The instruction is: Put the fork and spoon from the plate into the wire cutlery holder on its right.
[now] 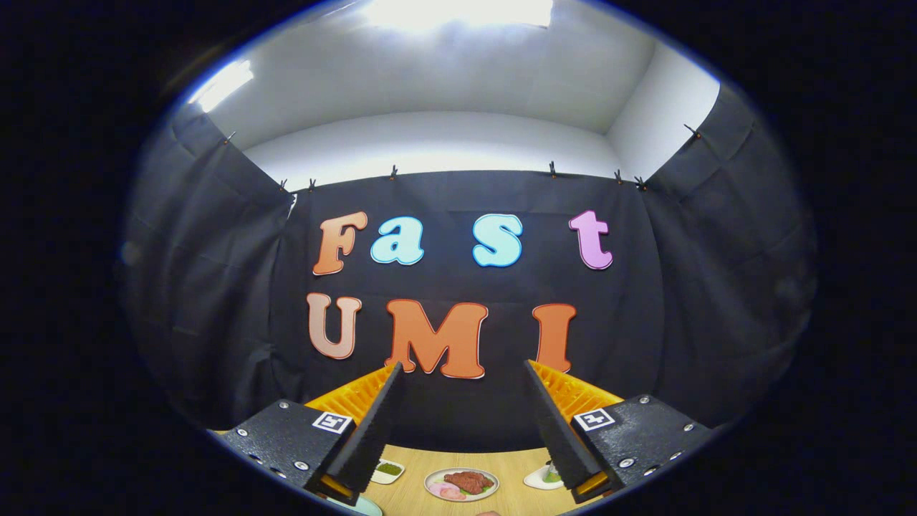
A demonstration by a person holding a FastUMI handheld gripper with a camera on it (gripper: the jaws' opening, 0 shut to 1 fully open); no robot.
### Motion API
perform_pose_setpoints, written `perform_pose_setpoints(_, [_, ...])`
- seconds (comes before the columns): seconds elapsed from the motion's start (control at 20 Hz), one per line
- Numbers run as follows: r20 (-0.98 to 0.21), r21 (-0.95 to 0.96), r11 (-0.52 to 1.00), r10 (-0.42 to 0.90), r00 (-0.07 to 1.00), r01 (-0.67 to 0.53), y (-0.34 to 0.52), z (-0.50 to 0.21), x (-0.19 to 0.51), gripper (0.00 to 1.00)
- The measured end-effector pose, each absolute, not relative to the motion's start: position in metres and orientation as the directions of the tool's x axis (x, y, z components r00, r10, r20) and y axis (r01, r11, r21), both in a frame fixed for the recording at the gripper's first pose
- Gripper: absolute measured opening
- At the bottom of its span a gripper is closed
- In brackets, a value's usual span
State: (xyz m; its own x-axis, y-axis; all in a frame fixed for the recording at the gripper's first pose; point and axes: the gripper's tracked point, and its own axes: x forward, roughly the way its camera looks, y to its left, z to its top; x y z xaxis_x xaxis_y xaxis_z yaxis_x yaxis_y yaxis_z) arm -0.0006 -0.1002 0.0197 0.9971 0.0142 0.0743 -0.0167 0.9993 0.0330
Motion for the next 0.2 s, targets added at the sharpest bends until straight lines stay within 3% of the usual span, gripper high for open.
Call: perform_pose_setpoints(0.2, [0.036,0.038,0.999,0.022,0.999,-0.023,-0.1,0.004,0.001,0.96])
